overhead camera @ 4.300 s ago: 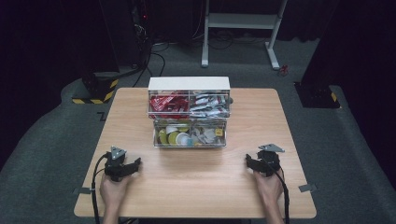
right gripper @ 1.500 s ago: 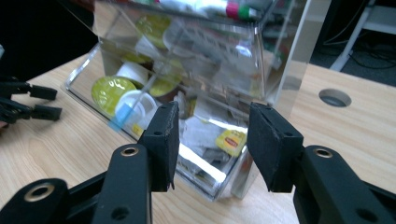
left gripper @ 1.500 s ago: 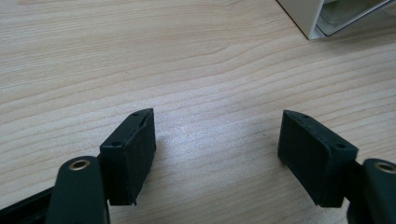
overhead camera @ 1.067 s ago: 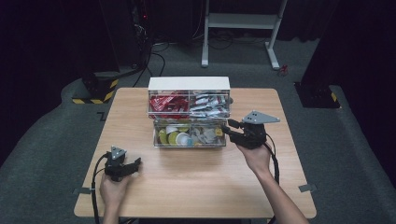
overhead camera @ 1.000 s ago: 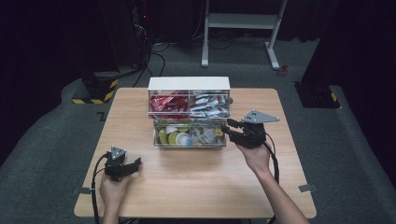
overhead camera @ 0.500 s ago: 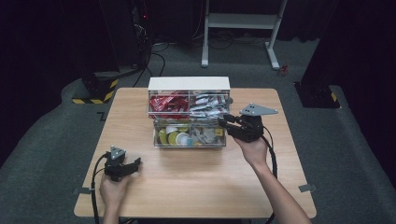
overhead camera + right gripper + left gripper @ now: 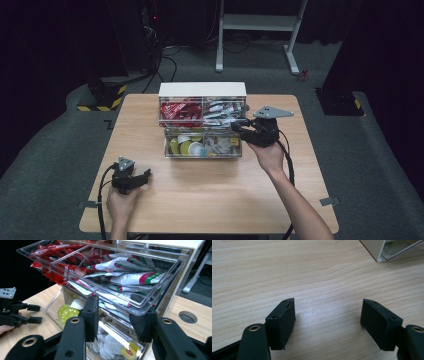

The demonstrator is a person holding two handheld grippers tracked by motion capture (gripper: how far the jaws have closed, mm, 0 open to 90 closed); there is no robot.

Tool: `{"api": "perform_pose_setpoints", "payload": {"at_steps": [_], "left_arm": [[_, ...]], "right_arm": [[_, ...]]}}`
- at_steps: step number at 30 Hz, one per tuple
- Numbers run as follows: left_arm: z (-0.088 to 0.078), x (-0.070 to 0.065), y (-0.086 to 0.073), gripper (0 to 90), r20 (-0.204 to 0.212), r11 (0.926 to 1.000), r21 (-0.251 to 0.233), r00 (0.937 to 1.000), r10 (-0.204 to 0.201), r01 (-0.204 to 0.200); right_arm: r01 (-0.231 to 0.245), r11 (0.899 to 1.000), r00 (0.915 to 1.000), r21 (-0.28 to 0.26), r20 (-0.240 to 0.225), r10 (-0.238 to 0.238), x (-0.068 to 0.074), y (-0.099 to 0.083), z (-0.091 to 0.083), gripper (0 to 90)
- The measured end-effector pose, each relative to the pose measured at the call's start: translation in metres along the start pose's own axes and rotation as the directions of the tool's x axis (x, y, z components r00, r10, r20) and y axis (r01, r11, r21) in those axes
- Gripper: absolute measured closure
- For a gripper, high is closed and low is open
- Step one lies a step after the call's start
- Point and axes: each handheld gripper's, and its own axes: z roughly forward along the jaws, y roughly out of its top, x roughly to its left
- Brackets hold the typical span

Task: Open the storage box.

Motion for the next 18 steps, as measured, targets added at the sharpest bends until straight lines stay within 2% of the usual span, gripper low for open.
{"api": "perform_pose_setpoints", "payload": {"at_steps": [9, 18], "left_arm": [[0.000, 0.000, 0.000, 28.3, -0.001, 1.0000, 0.000, 1.0000, 0.002, -0.002], [0.000, 0.000, 0.000, 28.2, -0.002, 1.0000, -0.001, 1.0000, 0.002, -0.002]], "right_arm": [[-0.008, 1.000, 0.9999, -0.004, 0.008, 0.008, -0.004, 0.004, -0.001, 60.6], [0.007, 0.999, 0.9997, -0.039, 0.023, -0.006, -0.004, 0.016, -0.009, 61.8]]}}
